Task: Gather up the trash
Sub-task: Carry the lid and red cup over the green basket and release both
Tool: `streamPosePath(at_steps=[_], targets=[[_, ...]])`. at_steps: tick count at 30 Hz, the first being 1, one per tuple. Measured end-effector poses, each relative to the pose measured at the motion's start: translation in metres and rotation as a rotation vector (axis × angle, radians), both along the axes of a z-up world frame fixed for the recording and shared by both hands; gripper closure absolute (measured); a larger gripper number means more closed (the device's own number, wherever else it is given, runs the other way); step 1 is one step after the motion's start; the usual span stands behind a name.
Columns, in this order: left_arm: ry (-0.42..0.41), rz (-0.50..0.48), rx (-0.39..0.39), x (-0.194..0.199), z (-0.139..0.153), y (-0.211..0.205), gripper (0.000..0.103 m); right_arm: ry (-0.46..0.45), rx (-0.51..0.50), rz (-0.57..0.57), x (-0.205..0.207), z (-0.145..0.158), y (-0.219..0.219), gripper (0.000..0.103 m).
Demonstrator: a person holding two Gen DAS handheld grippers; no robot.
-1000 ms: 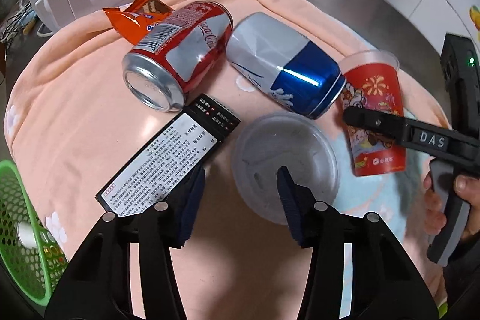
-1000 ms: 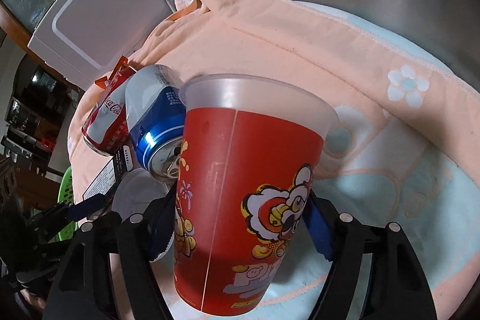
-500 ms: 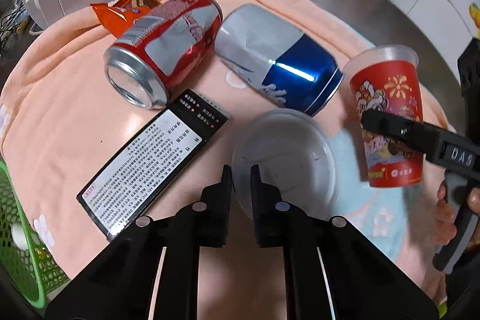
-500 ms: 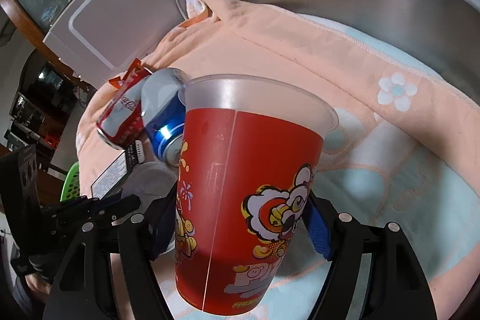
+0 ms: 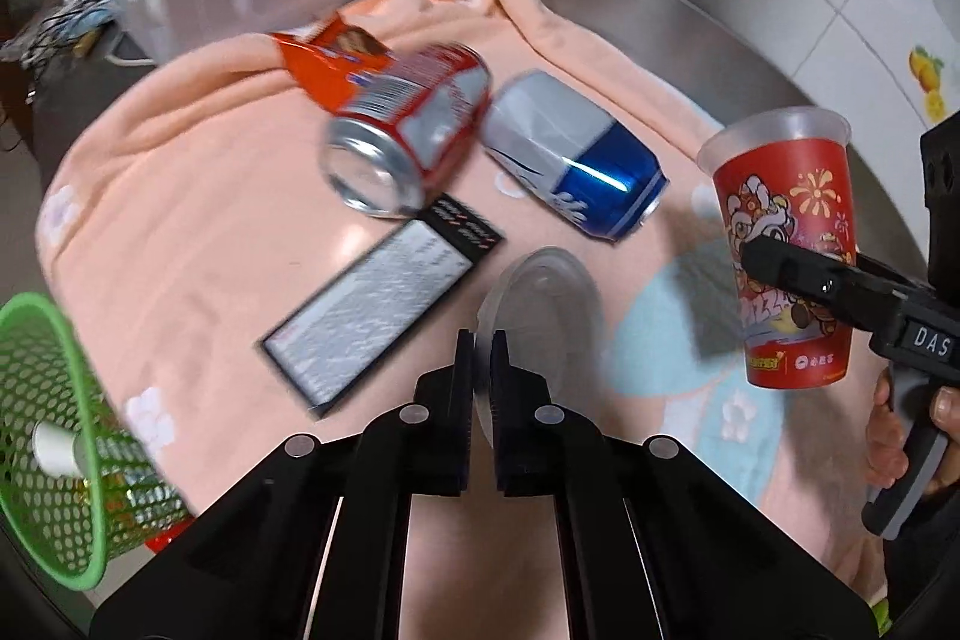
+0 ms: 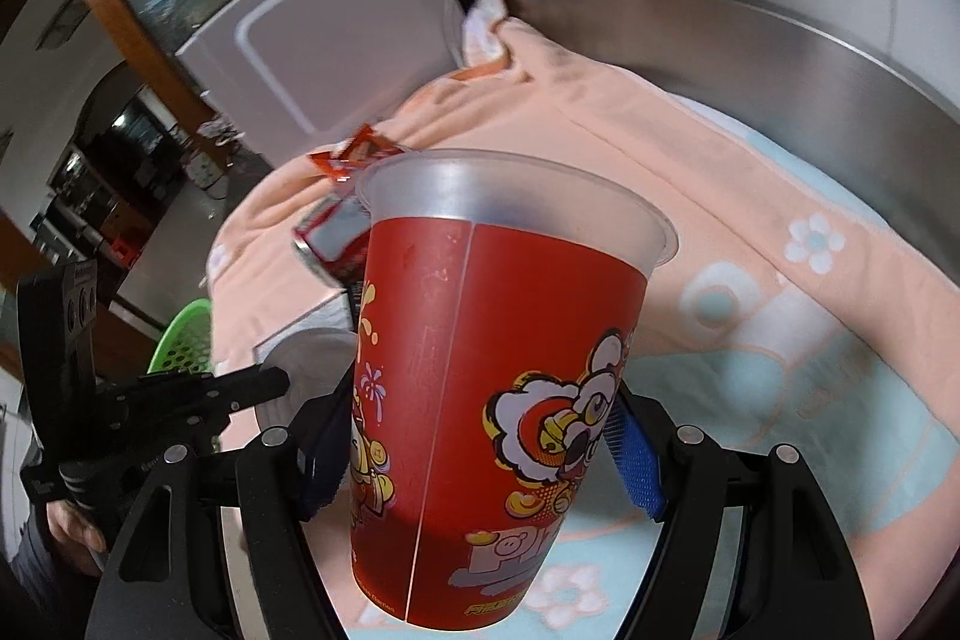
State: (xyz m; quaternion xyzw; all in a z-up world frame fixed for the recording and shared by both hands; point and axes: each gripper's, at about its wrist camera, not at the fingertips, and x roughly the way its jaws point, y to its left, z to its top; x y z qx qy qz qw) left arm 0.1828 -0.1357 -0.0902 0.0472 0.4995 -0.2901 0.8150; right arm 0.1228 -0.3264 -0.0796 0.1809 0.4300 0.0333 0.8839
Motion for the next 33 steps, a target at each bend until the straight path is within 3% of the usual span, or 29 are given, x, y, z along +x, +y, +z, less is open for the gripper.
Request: streamPosePath(at_steps=[12, 18, 27, 33], targets=[[-0.088, 0.185, -0.029, -0.003, 0.043, 0.099, 0.099, -0.039, -0.004, 0.185, 0.022, 0.018, 0.075, 0.032], [-0.111, 0.302, -0.008, 0.001, 0.049, 0.152, 0.099, -0.055, 0.001, 0.28, 0.034, 0.024, 0.117, 0.032], [-0.125, 0.48, 0.081, 0.013, 0.04, 0.23, 0.099, -0.054, -0.001, 0.391, 0.055, 0.026, 0.173, 0.032], [-0.07, 0.622, 0.156, 0.022, 0.014, 0.293, 0.099, -0.053, 0.0, 0.483, 0.08, 0.022, 0.225, 0.032]])
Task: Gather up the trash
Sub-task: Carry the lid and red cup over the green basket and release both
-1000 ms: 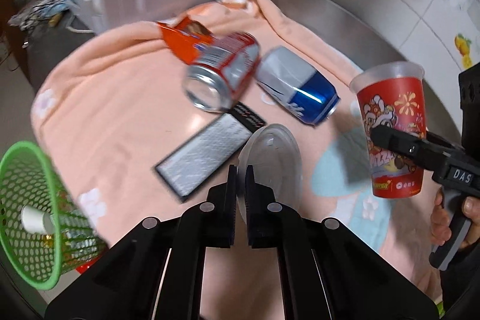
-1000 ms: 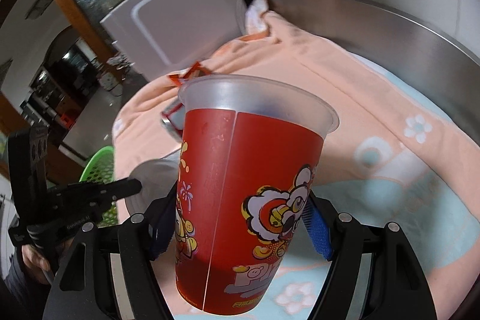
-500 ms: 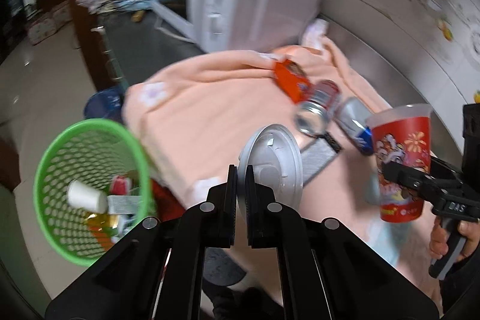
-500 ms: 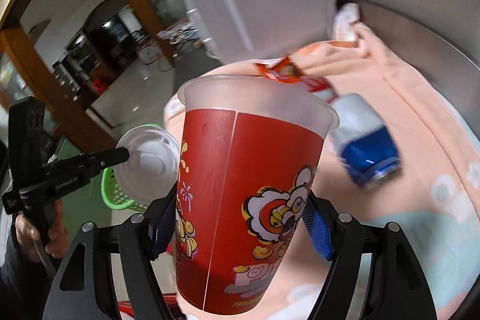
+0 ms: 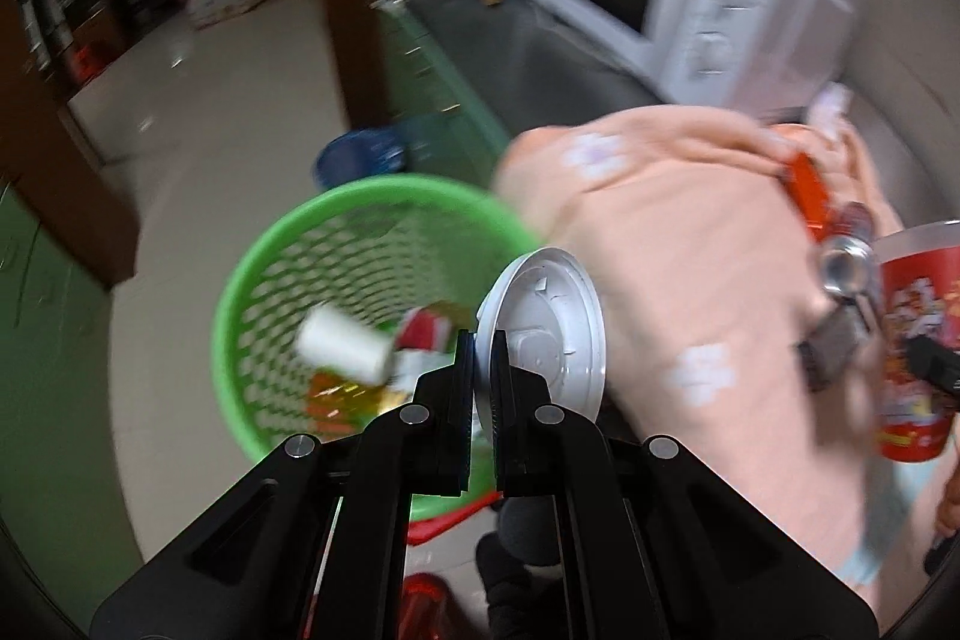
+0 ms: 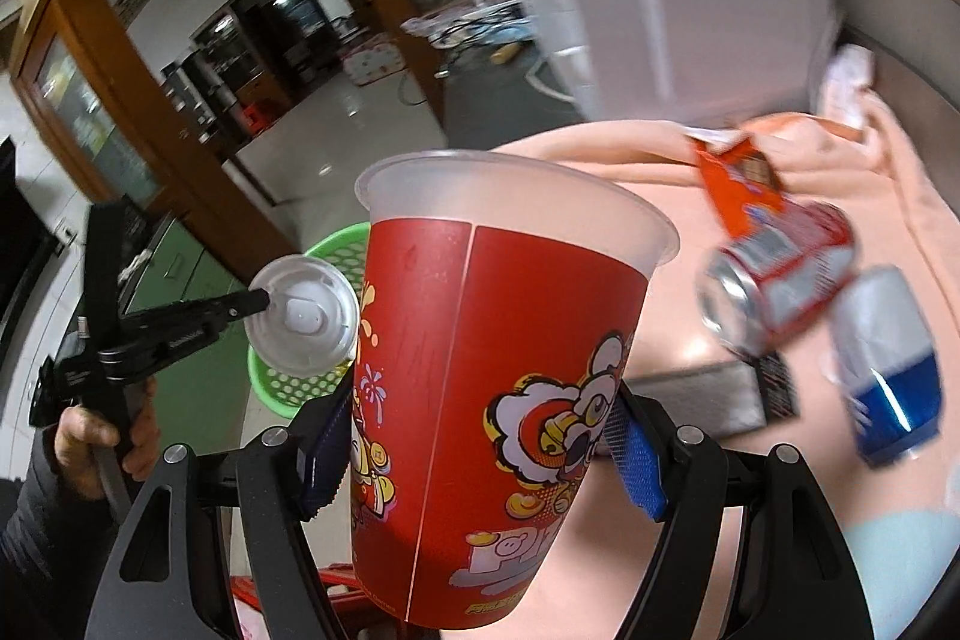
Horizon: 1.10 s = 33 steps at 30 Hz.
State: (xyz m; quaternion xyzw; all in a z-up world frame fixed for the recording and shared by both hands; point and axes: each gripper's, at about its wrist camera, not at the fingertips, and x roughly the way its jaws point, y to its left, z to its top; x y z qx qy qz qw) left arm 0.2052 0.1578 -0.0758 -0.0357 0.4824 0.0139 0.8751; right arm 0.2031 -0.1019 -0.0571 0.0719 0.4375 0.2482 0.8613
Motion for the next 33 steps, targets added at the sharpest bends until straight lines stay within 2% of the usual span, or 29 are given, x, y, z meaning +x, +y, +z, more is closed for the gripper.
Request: streamPosePath(at_steps=[6, 12, 14, 16, 19, 21, 24, 28, 33], targets=[[0.071, 0.105, 0.019, 0.004, -0.026, 0.048, 0.098, 0.013, -0.003, 0.089, 0.03, -0.009, 0.055, 0.032], [0.107, 0.169, 0.021, 0.004, -0.039, 0.074, 0.093, 0.04, 0.002, 0.167, 0.063, -0.025, 0.111, 0.032], [0.108, 0.187, 0.022, 0.003, -0.04, 0.081, 0.077, 0.043, 0.003, 0.189, 0.068, -0.028, 0.127, 0.032], [0.106, 0.205, 0.028, 0.002, -0.039, 0.086, 0.066, 0.055, 0.006, 0.206, 0.075, -0.034, 0.143, 0.032], [0.105, 0.223, 0.026, 0.0, -0.039, 0.093, 0.064, 0.081, 0.032, 0.222, 0.085, -0.044, 0.159, 0.032], [0.106, 0.238, 0.021, 0.001, -0.039, 0.097, 0.058, 0.092, 0.059, 0.232, 0.089, -0.048, 0.169, 0.031], [0.102, 0.251, 0.025, 0.0, -0.037, 0.1, 0.054, 0.094, 0.076, 0.233, 0.093, -0.051, 0.174, 0.025], [0.098, 0.246, 0.023, 0.001, -0.035, 0.098, 0.051, 0.09, 0.094, 0.237, 0.093, -0.049, 0.17, 0.024], [0.08, 0.209, 0.02, 0.006, -0.026, 0.082, 0.051, 0.054, 0.072, 0.218, 0.081, -0.039, 0.144, 0.022]])
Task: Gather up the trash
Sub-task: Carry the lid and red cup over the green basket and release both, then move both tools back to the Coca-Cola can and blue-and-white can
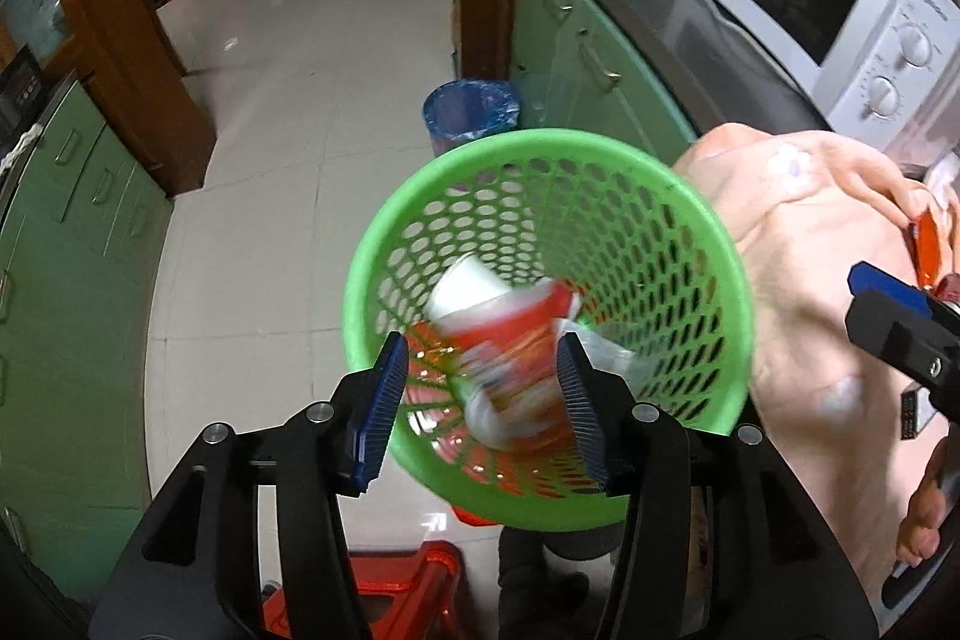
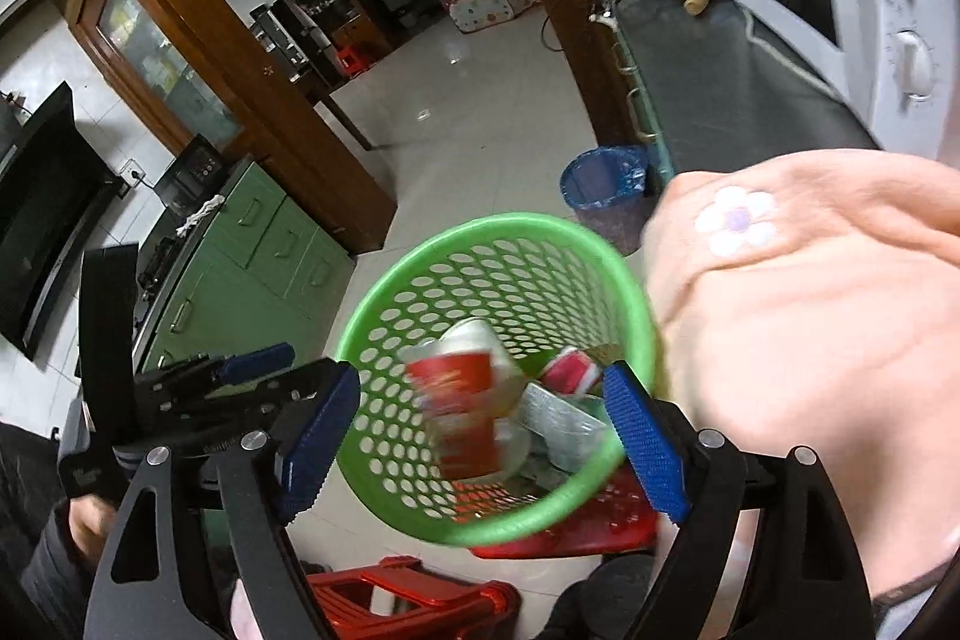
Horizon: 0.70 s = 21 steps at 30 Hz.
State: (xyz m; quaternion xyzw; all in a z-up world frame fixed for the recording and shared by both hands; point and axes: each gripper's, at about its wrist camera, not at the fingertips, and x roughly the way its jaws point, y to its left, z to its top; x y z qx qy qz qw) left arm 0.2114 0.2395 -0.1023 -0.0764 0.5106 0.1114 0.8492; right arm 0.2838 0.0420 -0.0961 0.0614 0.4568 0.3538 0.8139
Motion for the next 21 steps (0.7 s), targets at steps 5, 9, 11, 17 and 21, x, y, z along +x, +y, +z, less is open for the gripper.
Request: streamPosePath(at_steps=[5, 9, 11, 17, 21], targets=[[-0.035, -0.068, 0.0, 0.005, 0.012, -0.03, 0.041, -0.04, -0.043, -0.062, -0.012, 0.01, -0.045, 0.021], [-0.05, -0.14, -0.01, 0.013, 0.02, -0.063, 0.04, -0.06, -0.072, -0.137, -0.022, 0.016, -0.092, 0.019], [-0.056, -0.178, -0.016, 0.016, 0.022, -0.079, 0.04, -0.074, -0.093, -0.174, -0.027, 0.019, -0.114, 0.019], [-0.065, -0.319, -0.041, 0.028, 0.026, -0.144, 0.037, -0.101, -0.178, -0.303, -0.036, 0.027, -0.192, 0.019], [-0.067, -0.417, -0.062, 0.038, 0.028, -0.192, 0.037, -0.094, -0.24, -0.403, -0.037, 0.026, -0.248, 0.019]])
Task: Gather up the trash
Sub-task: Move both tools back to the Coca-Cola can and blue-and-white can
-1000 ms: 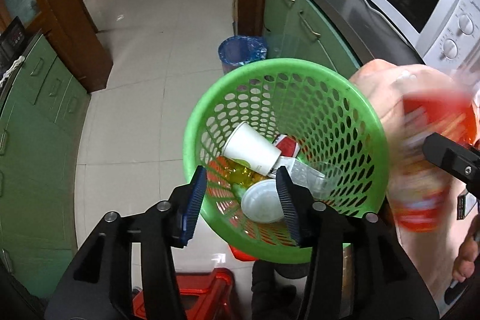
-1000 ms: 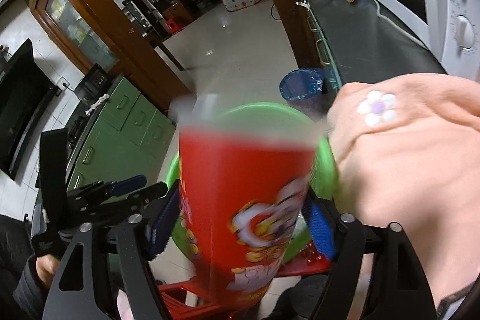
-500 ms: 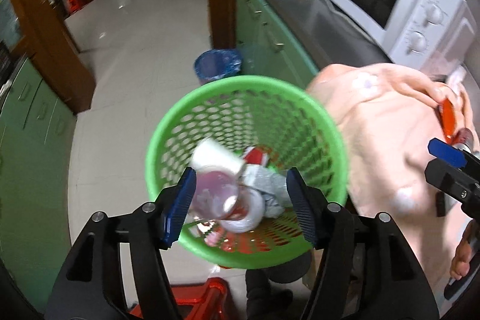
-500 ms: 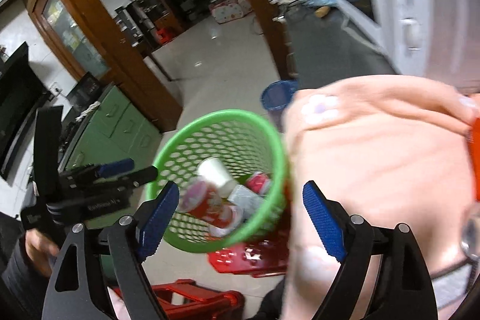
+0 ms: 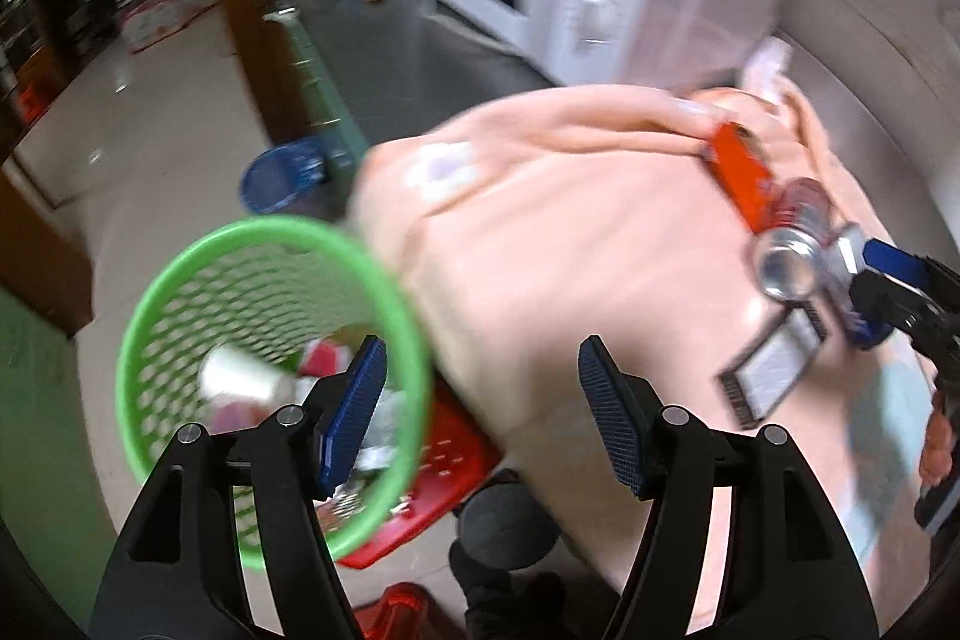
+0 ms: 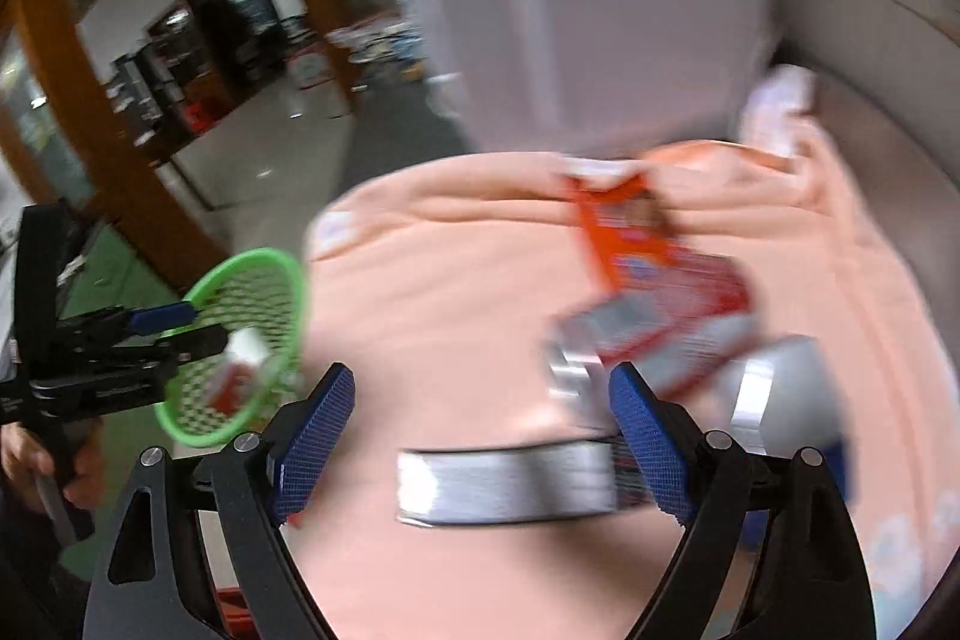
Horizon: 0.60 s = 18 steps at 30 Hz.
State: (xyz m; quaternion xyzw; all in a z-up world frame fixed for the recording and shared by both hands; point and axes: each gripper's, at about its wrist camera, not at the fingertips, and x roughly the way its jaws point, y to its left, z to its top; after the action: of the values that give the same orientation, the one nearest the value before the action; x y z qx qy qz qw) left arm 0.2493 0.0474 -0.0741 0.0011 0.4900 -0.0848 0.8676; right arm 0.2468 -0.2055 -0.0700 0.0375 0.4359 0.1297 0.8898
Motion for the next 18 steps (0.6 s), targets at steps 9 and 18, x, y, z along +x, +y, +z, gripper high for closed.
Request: streamPosePath(at_steps=[9, 18], targets=[[-0.016, -0.203, -0.003, 0.018, 0.009, -0.1, 0.028, 0.076, -0.085, -0.124, 0.008, -0.027, -0.084, 0.019], [-0.015, -0.369, 0.038, 0.036, 0.007, -0.174, 0.023, 0.148, -0.114, -0.116, 0.018, -0.05, -0.099, 0.019]])
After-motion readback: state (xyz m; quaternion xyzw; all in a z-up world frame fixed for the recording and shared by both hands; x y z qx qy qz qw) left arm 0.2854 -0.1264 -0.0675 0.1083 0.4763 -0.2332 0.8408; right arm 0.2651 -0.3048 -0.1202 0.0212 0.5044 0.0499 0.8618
